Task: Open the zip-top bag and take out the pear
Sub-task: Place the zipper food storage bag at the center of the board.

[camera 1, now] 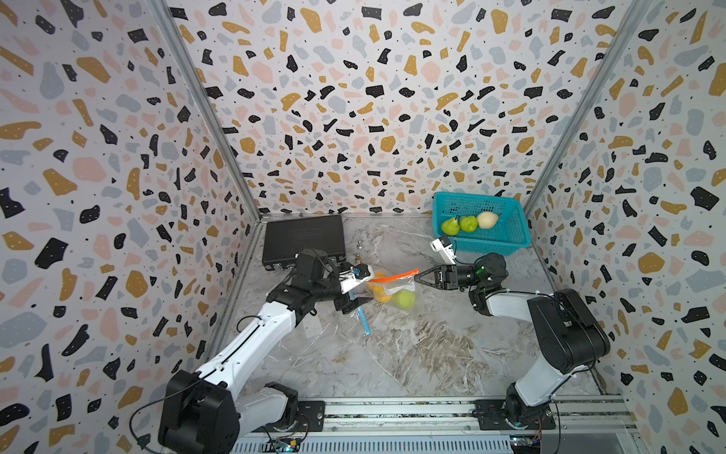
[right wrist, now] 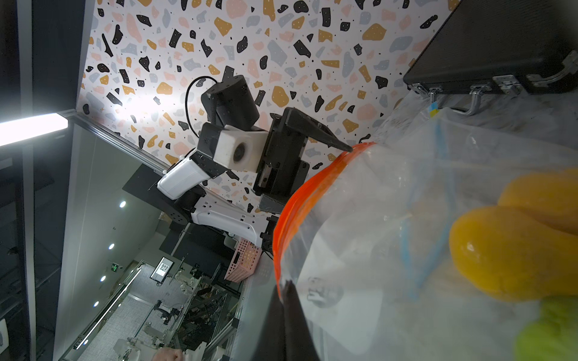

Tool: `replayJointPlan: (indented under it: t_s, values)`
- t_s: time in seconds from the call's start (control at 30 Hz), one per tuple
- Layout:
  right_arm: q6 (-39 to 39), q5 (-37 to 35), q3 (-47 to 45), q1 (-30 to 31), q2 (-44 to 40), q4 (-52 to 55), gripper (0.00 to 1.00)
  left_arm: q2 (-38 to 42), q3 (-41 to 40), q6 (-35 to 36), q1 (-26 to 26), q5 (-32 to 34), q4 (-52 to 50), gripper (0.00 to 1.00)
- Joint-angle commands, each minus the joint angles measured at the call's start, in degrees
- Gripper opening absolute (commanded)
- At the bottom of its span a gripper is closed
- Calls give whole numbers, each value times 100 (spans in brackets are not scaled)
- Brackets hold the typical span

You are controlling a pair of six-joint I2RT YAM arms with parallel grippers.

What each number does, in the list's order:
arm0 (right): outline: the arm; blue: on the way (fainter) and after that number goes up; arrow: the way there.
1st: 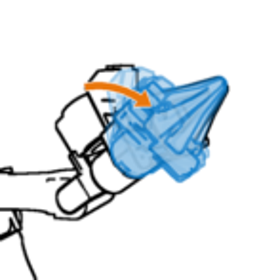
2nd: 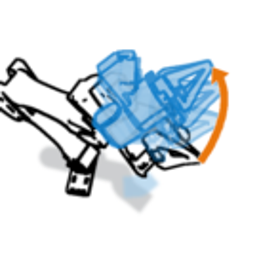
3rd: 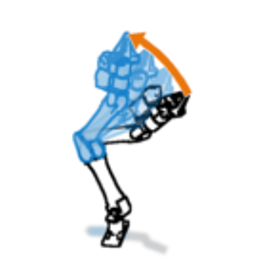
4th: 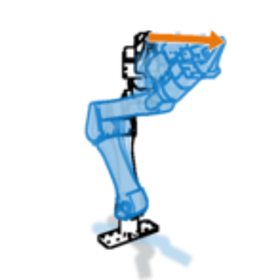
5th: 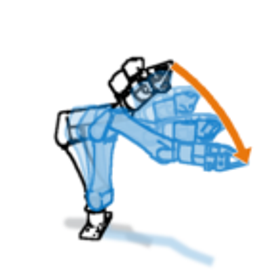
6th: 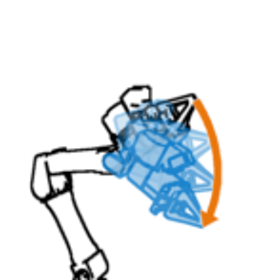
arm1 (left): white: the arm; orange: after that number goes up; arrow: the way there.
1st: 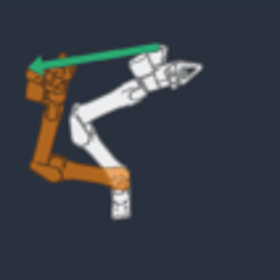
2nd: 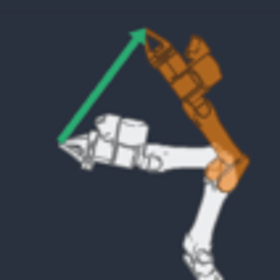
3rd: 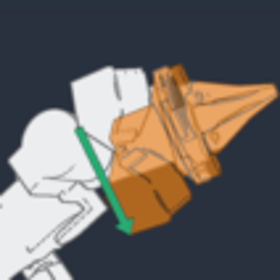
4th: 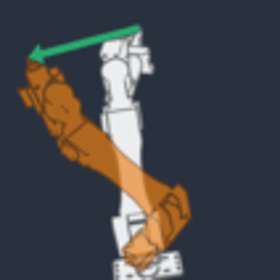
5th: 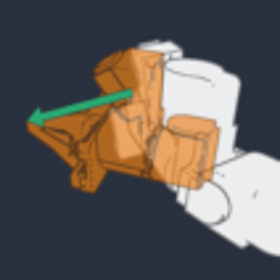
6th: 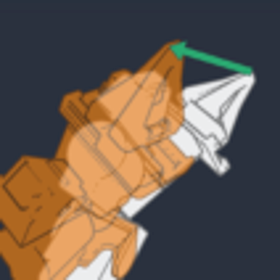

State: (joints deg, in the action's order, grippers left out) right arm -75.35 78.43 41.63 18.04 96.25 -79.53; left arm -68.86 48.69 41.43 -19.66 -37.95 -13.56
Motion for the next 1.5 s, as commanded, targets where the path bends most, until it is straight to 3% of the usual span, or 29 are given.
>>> replayJointPlan:
  t_s: [0.0, 0.2, 0.43, 0.63, 0.73, 0.8, 0.83, 0.9, 0.97, 1.1, 1.13, 1.2, 1.27, 1.4, 1.47]
  values:
    - [82, 85, 0, -20, -221, -221, 0, -35, 107, 325, -84, -245, 254, 81]
    - [73, 62, 21, -21, -220, -221, 0, -214, 158, 410, -356, -102, 158, 73]
    - [56, 25, 19, -20, -258, -221, 0, -479, 344, 425, -641, 96, -40, 26]
    - [-22, -21, 24, -20, -357, -221, 0, -394, 318, 223, -697, 266, -5, 5]
    - [-137, -203, 68, -29, -393, -221, 0, -309, 309, 11, -736, 529, 91, 0]
    - [-377, -433, 201, -37, -426, -133, 12, -261, 315, -249, -743, 852, 212, 0]
    - [-443, -595, 282, -59, -492, 55, 13, -237, 343, -378, -747, 970, 234, 0]
    - [-327, -919, 396, -77, -742, 748, 24, -171, 379, -668, -756, 1222, 274, 0]
    - [351, -1259, 599, -82, -1153, 2372, 32, -58, 397, -937, -784, 1569, 275, 0]
    - [3245, -2669, 1670, -82, -2245, 7769, 45, 324, 221, -1314, -860, 2320, 737, 0]
    - [3597, -3033, 1930, -82, -2371, 8682, 47, 420, 145, -1332, -917, 2540, 870, 0]
    - [3440, -3170, 2108, -117, -2477, 9178, 48, 543, 63, -1373, -1023, 2837, 1079, 0]
    - [2994, -2917, 2029, -55, -2489, 8963, 49, 606, 47, -1394, -1165, 2935, 1201, 0]
    - [3253, -3051, 2168, 216, -2569, 9915, 50, 686, -150, -1348, -1720, 3641, 1608, 0]
    - [2708, -3105, 1845, 397, -2785, 9409, 51, 594, -273, -1313, -2064, 4325, 1854, 0]
